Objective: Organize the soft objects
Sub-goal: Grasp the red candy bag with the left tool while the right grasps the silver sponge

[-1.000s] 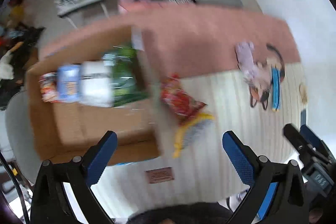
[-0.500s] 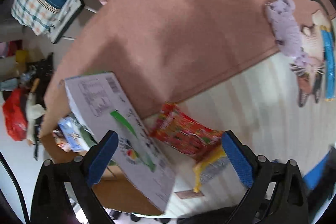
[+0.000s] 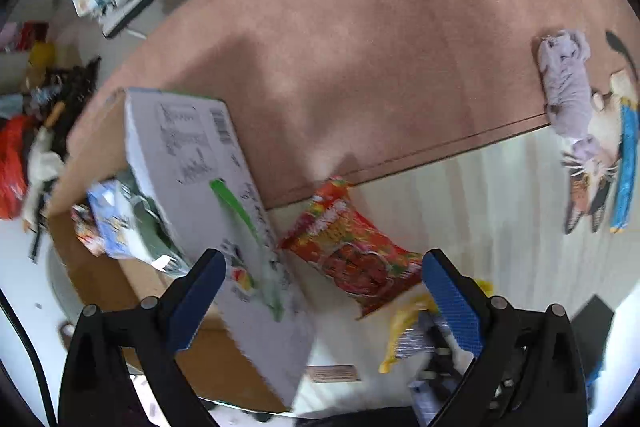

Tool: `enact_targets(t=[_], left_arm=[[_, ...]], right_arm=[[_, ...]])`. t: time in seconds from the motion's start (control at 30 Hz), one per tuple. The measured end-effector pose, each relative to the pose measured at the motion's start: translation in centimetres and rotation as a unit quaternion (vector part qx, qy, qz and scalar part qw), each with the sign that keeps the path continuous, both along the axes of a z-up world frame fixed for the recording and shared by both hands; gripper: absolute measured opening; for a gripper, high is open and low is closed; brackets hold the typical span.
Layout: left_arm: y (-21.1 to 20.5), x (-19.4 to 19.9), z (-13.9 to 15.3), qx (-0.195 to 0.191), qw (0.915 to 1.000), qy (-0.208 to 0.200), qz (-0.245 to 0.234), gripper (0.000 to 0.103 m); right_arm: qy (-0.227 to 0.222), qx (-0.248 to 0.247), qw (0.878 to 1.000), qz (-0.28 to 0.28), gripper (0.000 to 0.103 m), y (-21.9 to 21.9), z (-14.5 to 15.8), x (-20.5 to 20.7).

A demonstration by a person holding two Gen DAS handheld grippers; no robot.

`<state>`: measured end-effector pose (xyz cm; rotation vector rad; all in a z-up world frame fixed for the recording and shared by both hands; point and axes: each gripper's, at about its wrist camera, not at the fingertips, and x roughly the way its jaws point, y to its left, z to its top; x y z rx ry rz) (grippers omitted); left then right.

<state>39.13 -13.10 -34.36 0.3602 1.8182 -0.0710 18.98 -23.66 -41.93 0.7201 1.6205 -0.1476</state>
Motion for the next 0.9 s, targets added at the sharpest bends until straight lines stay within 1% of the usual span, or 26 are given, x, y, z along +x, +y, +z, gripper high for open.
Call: enact_targets(t=[0.07, 0.17, 0.2, 0.27, 0.3, 0.33, 0.43, 0.53, 0.6, 0.7, 0.77, 0.8, 0.83, 0.87, 0.9], left_arm=[[0.0, -0.3, -0.3, -0.014, 0.9995, 0.006, 0.026, 0.101], [-0.4, -1.5, -0.9, -0.034, 0.9966, 0.008, 0.074, 0.101], [-0.6, -2.2, -1.3, -0.041, 0.9947, 0.01, 0.094, 0.101], [-0.8, -3.5, -2.1, -0.046, 0.9903, 0.009, 0.131, 0.101], [-0.9, -4.0, -2.4, -0.051, 0.9878, 0.013, 0.146, 0.101], [-1.0, -4.9, -3.0, -0.055, 0.984, 0.015, 0.169, 0.101], [-0.9, -6.3, -3.9, -0.046, 0.9775, 0.007, 0.206, 0.101], [-0.6, -6.8, -4.9, -0.025, 0.9744, -0.004, 0.224, 0.101], [-0.2, -6.7, -5.3, -0.012, 0.9725, -0.011, 0.232, 0.101], [0.7, -6.3, -6.6, -0.01, 0.9687, 0.002, 0.248, 0.101], [0.9, -6.0, -7.5, -0.01, 0.9677, 0.006, 0.252, 0.101], [1.1, -5.7, -7.7, -0.013, 0.9678, 0.006, 0.251, 0.098], [1.3, -5.6, -8.0, -0.01, 0.9691, 0.005, 0.247, 0.078], [1.3, -5.6, -8.0, -0.012, 0.9696, 0.002, 0.244, 0.074], [1.2, -5.7, -7.8, -0.014, 0.9702, -0.007, 0.242, 0.073]], right_arm=[[0.004, -0.012, 1.0, -0.004, 0.043, -3.0, 0.7, -0.7], [0.002, -0.047, 0.999, -0.006, 0.043, -7.4, 2.2, -1.1], [-0.001, -0.069, 0.998, -0.003, 0.043, -8.8, 2.8, -1.3], [0.0, -0.094, 0.996, 0.006, 0.043, -10.4, 3.3, -1.2], [0.0, -0.098, 0.995, 0.008, 0.043, -10.8, 3.5, -0.8], [0.001, -0.1, 0.995, 0.01, 0.043, -11.1, 3.9, 0.4], [-0.001, -0.12, 0.992, 0.029, 0.043, -11.4, 4.5, 0.8], [-0.002, -0.138, 0.989, 0.049, 0.043, -11.6, 5.0, 1.1], [0.002, -0.14, 0.989, 0.057, 0.043, -11.8, 4.7, 2.2], [0.011, -0.139, 0.988, 0.065, 0.043, -11.8, 4.1, 2.2], [0.02, -0.14, 0.987, 0.073, 0.043, -11.2, 3.3, 2.7], [0.025, -0.139, 0.987, 0.079, 0.043, -11.0, 2.9, 2.9], [0.031, -0.141, 0.986, 0.087, 0.043, -10.8, 2.5, 3.1], [0.034, -0.144, 0.985, 0.092, 0.043, -10.7, 2.3, 3.3], [0.038, -0.149, 0.983, 0.103, 0.043, -10.4, 2.0, 3.6]])
